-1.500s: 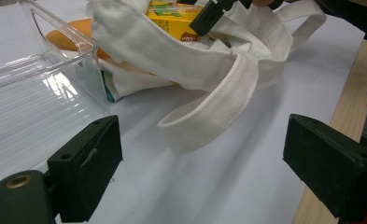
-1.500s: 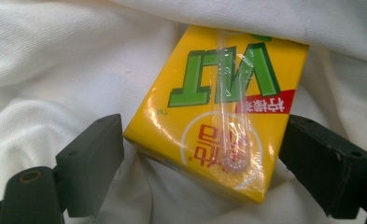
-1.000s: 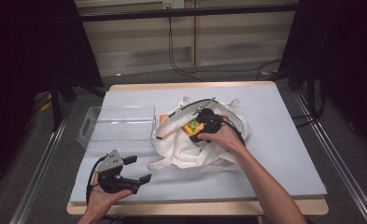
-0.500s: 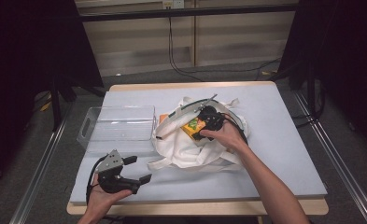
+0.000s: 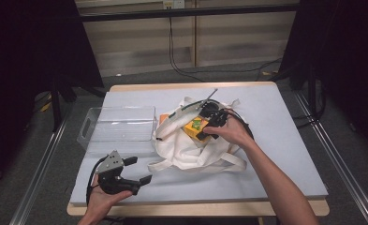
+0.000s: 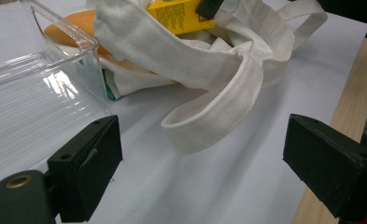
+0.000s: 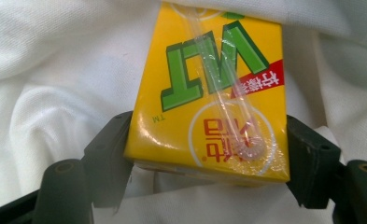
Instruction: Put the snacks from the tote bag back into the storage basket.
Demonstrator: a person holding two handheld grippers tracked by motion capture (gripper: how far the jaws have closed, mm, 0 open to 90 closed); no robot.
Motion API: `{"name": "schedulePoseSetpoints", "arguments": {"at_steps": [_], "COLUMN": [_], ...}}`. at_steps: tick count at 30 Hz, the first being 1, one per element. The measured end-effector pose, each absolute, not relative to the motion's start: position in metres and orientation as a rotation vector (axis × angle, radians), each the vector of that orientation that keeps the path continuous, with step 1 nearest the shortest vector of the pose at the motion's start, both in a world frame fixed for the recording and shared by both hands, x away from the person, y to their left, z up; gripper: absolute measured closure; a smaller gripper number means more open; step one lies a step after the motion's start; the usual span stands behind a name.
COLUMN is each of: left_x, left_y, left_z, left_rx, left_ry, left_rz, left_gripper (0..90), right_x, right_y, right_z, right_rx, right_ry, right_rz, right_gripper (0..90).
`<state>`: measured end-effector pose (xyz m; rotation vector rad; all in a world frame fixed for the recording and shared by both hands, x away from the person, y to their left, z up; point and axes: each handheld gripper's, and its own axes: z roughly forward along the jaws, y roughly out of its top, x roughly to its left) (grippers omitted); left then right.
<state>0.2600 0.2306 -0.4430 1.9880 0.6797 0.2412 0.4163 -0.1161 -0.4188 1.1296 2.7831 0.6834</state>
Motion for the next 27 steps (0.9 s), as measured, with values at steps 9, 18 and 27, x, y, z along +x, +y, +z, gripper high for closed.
{"name": "schedulePoseSetpoints", "arguments": {"at_steps": [9, 18, 27], "left_x": [0.26, 0.262, 0.261], "left_y": [0.23, 0.227, 0.228], "left_z": [-0.444, -0.445, -0.445], "left_rx": [1.99, 2.003, 2.0], "left_ry": [0.68, 0.67, 0.678], "left_rz": [0.243, 0.238, 0.24], "left_gripper": [11.6, 11.6, 11.6], "right_x": [0.415, 0.419, 0.417], "right_y": [-0.12, -0.121, -0.124], "right_z": [-0.408, -0.405, -0.394], "right_rx": [1.136, 1.152, 1.125], "right_ry": [2.831, 2.834, 2.897], "right_rz": [0.623, 0.642, 0.567], "right_gripper": [26.9, 26.8, 27.0]}}
